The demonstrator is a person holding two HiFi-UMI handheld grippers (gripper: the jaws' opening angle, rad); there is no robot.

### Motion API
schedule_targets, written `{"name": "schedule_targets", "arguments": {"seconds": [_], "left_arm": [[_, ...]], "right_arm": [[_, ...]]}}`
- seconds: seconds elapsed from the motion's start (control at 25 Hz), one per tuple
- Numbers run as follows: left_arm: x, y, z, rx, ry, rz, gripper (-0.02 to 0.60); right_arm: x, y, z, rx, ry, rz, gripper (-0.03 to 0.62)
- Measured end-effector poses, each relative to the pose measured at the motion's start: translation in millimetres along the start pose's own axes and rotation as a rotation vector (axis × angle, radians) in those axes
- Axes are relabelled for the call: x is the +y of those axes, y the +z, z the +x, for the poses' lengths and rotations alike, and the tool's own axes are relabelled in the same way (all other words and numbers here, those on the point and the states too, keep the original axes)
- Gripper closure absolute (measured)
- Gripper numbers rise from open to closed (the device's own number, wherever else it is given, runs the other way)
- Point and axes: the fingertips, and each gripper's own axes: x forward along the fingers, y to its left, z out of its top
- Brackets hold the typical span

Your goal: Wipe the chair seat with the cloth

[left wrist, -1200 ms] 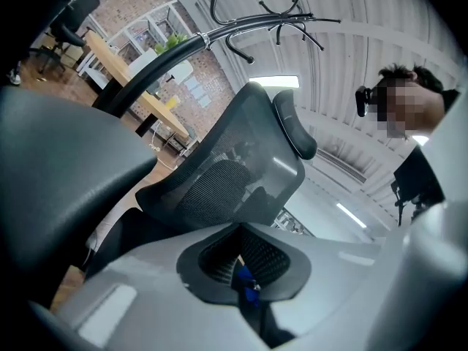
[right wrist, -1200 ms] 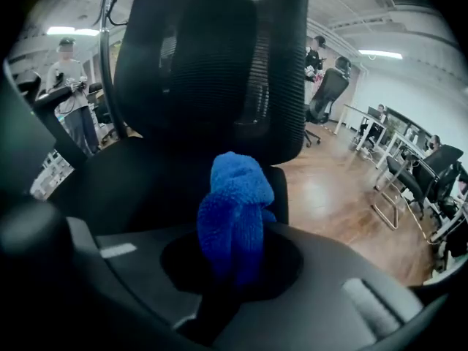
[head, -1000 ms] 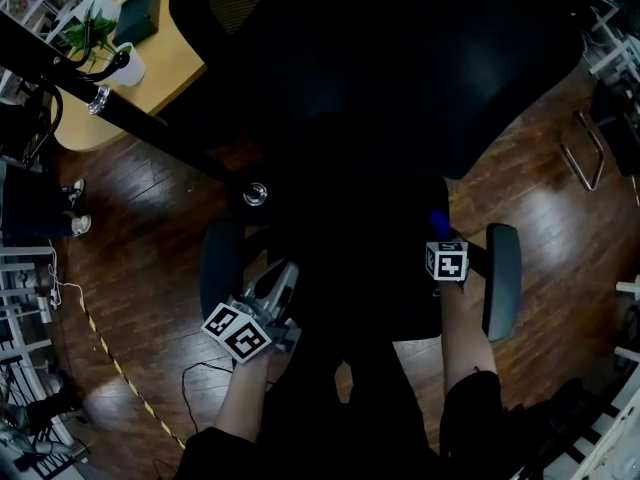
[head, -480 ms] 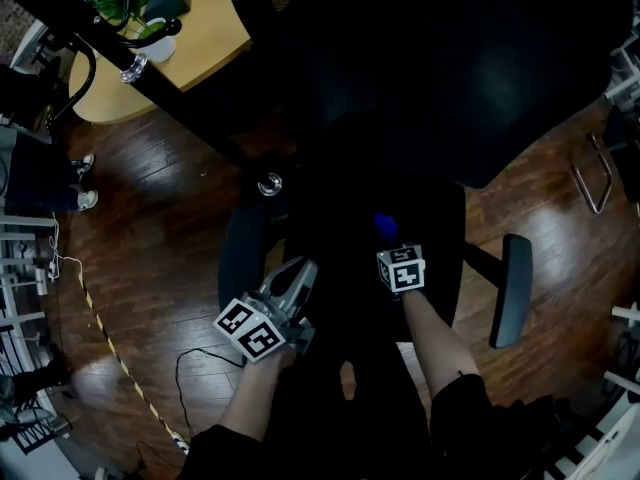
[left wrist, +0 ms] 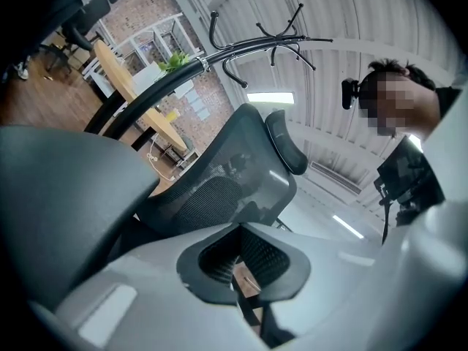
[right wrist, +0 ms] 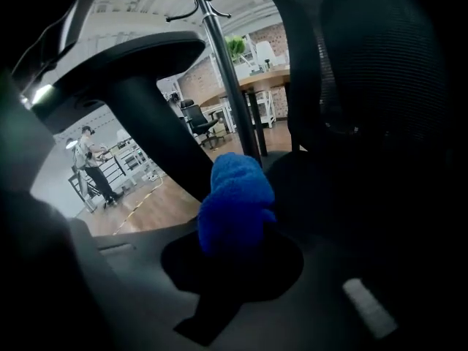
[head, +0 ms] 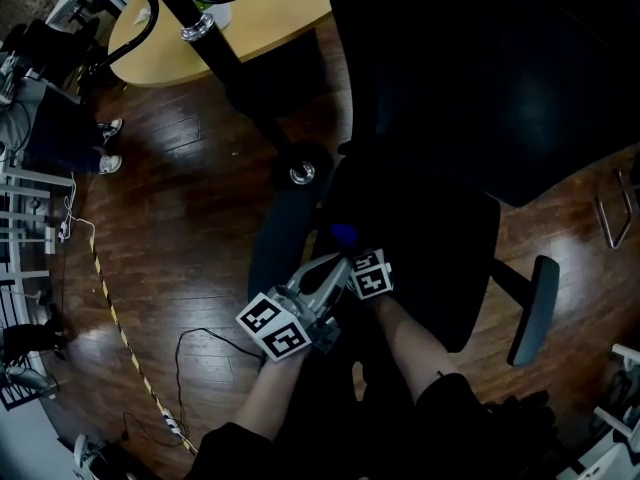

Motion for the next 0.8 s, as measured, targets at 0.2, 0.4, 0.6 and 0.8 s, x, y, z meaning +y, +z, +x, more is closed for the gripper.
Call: {"name": "schedule_targets", "arguments": {"seconds": [0.2, 0.4, 0.6, 0.8], "left_arm": [[1, -1, 1, 0.007, 0.006, 0.000, 0.590], [1, -3, 3, 0.027, 0.014, 0.007, 0.589], [9, -4, 10, 0.067, 0.008, 0.010, 0.589], [8, -13, 20, 0.102, 0.009, 0.014, 0.589]], "right_arm": [[-32, -15, -19, -0.002, -0.072, 0.039, 0.557], [-104, -54, -69, 0.028, -0.235, 0.102, 0.557], [-173, -97, -135, 0.040, -0.410, 0.212, 0.557], [-224, -128, -205, 0.062, -0.562, 0.289, 0.557]]}}
